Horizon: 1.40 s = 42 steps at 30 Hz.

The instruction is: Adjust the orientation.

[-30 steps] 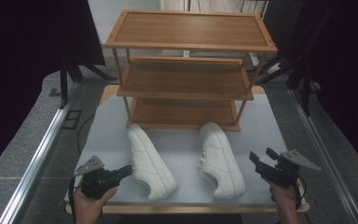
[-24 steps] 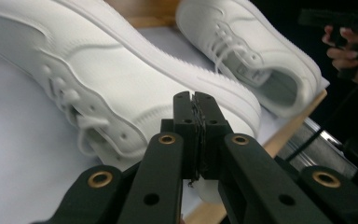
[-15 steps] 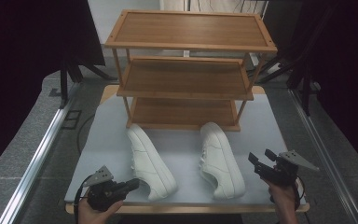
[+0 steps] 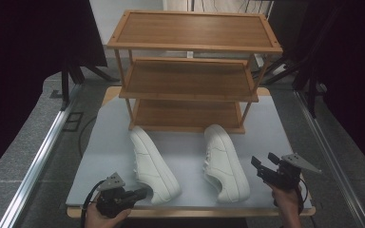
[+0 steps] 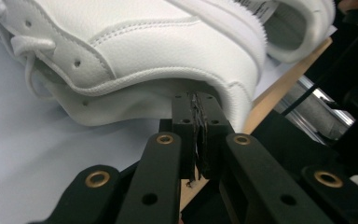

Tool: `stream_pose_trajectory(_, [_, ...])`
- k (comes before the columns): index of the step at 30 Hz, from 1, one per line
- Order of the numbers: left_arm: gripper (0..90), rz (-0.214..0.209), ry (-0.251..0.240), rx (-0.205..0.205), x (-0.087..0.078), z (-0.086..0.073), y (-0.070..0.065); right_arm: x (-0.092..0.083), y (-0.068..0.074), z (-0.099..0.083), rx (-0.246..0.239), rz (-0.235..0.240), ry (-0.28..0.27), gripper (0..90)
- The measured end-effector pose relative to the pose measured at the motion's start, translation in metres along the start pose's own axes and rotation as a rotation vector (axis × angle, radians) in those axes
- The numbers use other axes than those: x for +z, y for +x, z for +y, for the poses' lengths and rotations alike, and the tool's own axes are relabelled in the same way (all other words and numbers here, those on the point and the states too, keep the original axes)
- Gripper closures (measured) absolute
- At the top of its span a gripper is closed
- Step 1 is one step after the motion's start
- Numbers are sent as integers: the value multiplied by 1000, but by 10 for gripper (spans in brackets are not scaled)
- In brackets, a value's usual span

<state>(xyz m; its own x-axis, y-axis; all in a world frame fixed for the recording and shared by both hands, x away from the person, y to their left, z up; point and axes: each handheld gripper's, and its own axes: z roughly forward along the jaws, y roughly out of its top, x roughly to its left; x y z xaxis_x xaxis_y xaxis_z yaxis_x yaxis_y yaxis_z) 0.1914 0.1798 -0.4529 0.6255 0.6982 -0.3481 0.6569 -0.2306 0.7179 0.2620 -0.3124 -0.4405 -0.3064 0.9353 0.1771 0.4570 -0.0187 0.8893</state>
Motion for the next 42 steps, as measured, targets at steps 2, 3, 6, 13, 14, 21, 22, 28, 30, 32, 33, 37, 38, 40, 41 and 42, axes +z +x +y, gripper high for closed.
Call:
stream_pose_trajectory(2, [870, 6, -1, 2, 3, 0, 0, 0, 0, 0, 1, 1, -1, 271])
stream_pose_trajectory(3, [868, 10, -9, -2, 6, 1, 0, 0, 0, 0, 1, 1, -2, 271])
stream_pose_trajectory(6, [868, 15, -21, 5, 10, 4, -4, 0, 0, 0, 2, 0, -2, 271])
stream_pose_trajectory(13, [870, 14, -27, 23, 13, 12, -7, 0, 2, 0, 2, 1, 1, 271])
stream_pose_trajectory(14, [870, 10, -28, 25, 14, 14, -8, 0, 2, 0, 2, 1, 2, 271])
stream_pose_trajectory(21, [870, -8, -47, 47, 21, 27, -13, 0, 2, 0, 6, 0, 2, 271])
stream_pose_trajectory(22, [869, -8, -47, 47, 21, 27, -13, 0, 2, 0, 6, 0, 2, 271])
stream_pose_trajectory(28, [847, -39, -75, 73, 38, 51, -16, -1, 1, -1, 16, -9, 2, 272])
stream_pose_trajectory(30, [839, -38, -73, 71, 47, 57, -13, -1, 0, -1, 17, -10, 3, 272])
stream_pose_trajectory(32, [839, -45, -65, 61, 59, 64, -8, -1, 0, -1, 16, -12, 4, 272])
stream_pose_trajectory(33, [839, -46, -59, 57, 63, 66, -6, -1, 1, -2, 16, -14, 5, 272])
stream_pose_trajectory(37, [836, -54, -42, 45, 78, 69, -2, 0, 2, -3, 14, -16, 10, 272])
stream_pose_trajectory(38, [835, -54, -42, 45, 78, 69, -2, 0, 1, -4, 11, -16, 14, 271])
stream_pose_trajectory(40, [835, -56, -47, 44, 78, 69, -3, 0, 1, -4, 12, -19, 16, 271])
stream_pose_trajectory(41, [836, -54, -60, 48, 76, 69, -5, 1, 0, -5, 16, -24, 17, 271])
stream_pose_trajectory(42, [837, -54, -60, 48, 76, 69, -5, 1, 0, -5, 16, -24, 17, 271])
